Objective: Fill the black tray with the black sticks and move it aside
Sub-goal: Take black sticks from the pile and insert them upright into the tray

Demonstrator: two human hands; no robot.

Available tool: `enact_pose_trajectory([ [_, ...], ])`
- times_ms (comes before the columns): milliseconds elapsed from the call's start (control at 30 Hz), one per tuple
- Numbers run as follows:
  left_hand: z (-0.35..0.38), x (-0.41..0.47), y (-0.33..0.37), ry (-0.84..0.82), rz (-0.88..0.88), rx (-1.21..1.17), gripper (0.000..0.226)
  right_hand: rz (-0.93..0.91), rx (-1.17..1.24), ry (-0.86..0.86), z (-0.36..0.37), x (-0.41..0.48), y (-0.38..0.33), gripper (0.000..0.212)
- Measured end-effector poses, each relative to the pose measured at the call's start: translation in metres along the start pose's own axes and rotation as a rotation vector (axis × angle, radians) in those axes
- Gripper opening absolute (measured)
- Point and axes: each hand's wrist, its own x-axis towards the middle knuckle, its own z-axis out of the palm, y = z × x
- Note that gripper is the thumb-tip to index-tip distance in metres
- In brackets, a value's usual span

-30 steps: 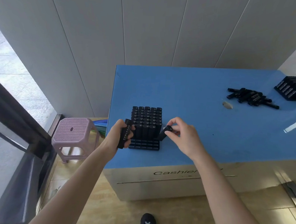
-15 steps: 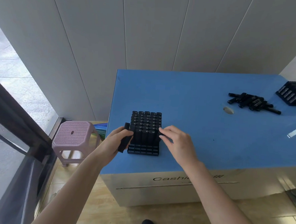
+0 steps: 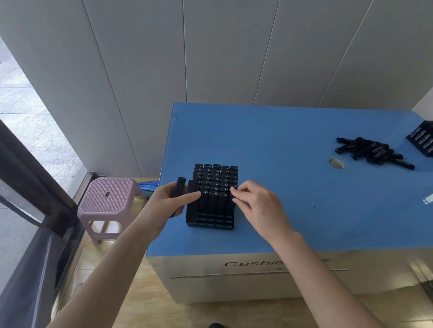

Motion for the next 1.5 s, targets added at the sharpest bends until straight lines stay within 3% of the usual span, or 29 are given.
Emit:
enact_pose_trajectory([
  [333, -0.005, 0.003, 0.000, 0.019, 0.011, 0.012, 0.038, 0.036, 0.004, -0.083, -0.005, 0.009, -0.003, 0.020],
  [567, -0.010, 0.004, -0.001, 0.033, 0.006, 0.022, 0.042, 0.079, 0.005, -0.121, -0.010, 0.010, -0.003, 0.023],
  [933, -0.014, 0.000, 0.001, 0.031, -0.001, 0.038, 0.028, 0.055, -0.031, -0.182, -0.013, 0.011, -0.012, 0.022],
  [1267, -0.021, -0.006, 0.003, 0.061, -0.015, 0.038, 0.030, 0.073, -0.040, -0.165, -0.005, 0.005, -0.016, 0.022],
  [1500, -0.025, -0.013, 0.003, 0.059, -0.016, 0.038, 0.025, 0.180, -0.110, -0.019, -0.001, -0.003, -0.023, 0.028],
])
